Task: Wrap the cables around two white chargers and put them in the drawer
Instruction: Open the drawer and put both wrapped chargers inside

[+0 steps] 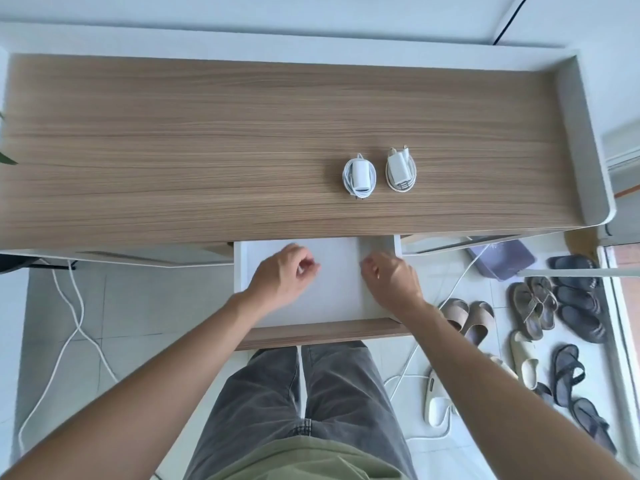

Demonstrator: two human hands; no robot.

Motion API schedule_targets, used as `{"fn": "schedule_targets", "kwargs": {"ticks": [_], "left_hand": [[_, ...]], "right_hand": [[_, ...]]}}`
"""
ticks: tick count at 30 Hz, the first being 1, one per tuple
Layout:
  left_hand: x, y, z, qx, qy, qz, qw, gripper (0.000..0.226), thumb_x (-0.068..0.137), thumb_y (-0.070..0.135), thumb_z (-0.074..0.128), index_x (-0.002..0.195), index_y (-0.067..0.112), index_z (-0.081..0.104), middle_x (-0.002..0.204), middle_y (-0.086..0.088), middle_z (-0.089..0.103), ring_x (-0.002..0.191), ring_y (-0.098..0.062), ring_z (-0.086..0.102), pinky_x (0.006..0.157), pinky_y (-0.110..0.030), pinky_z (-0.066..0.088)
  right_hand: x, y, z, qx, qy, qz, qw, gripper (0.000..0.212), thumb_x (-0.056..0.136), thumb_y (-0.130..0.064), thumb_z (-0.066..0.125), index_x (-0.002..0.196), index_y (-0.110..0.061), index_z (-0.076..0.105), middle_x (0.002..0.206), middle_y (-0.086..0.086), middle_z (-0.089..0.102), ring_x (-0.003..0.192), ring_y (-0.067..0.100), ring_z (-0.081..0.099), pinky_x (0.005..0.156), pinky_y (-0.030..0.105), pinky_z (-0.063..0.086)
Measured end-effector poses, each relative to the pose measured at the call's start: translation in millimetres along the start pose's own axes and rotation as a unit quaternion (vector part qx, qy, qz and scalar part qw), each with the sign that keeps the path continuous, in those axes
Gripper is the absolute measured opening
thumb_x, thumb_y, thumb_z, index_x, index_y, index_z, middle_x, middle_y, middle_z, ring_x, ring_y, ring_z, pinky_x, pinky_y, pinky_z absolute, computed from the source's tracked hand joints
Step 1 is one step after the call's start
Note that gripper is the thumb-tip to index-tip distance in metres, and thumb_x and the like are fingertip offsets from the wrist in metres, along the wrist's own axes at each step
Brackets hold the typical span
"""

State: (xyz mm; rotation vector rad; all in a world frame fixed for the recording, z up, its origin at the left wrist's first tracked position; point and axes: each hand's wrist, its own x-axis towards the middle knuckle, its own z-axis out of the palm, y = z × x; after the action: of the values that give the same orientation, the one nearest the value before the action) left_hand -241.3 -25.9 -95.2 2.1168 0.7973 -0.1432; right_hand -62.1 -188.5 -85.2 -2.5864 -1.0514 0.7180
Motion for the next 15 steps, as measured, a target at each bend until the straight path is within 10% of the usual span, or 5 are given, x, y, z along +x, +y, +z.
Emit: {"fn": "schedule_targets", "kwargs": {"ticks": [6, 15], "left_hand": [[66, 53, -31, -0.013, 0.123, 0.055, 0.991, 0.033, 0.092, 0.037, 0.072, 0.115, 0.014, 0.063, 0.116, -0.004, 0.06, 0.096, -0.02, 0.066, 0.077, -0.038, 0.056], [129, 97, -43, 0.028, 0.071, 0.032, 0.997, 0.064, 0.088, 0.032, 0.077, 0.144, 0.021, 0.05, 0.139, -0.008, 0.047, 0.124, -0.024, 0.055, 0.093, -0.031, 0.046]], "right_hand": [[58, -3, -68, 0.033, 0.111, -0.057, 0.992, 0.013, 0.091, -0.029, 0.062, 0.098, -0.02, 0.068, 0.096, -0.001, 0.068, 0.075, 0.026, 0.068, 0.065, 0.037, 0.053], [123, 7, -100, 0.002, 0.084, -0.066, 0.994, 0.055, 0.086, -0.026, 0.072, 0.136, -0.014, 0.054, 0.129, 0.019, 0.049, 0.113, 0.039, 0.053, 0.09, 0.045, 0.05]]}}
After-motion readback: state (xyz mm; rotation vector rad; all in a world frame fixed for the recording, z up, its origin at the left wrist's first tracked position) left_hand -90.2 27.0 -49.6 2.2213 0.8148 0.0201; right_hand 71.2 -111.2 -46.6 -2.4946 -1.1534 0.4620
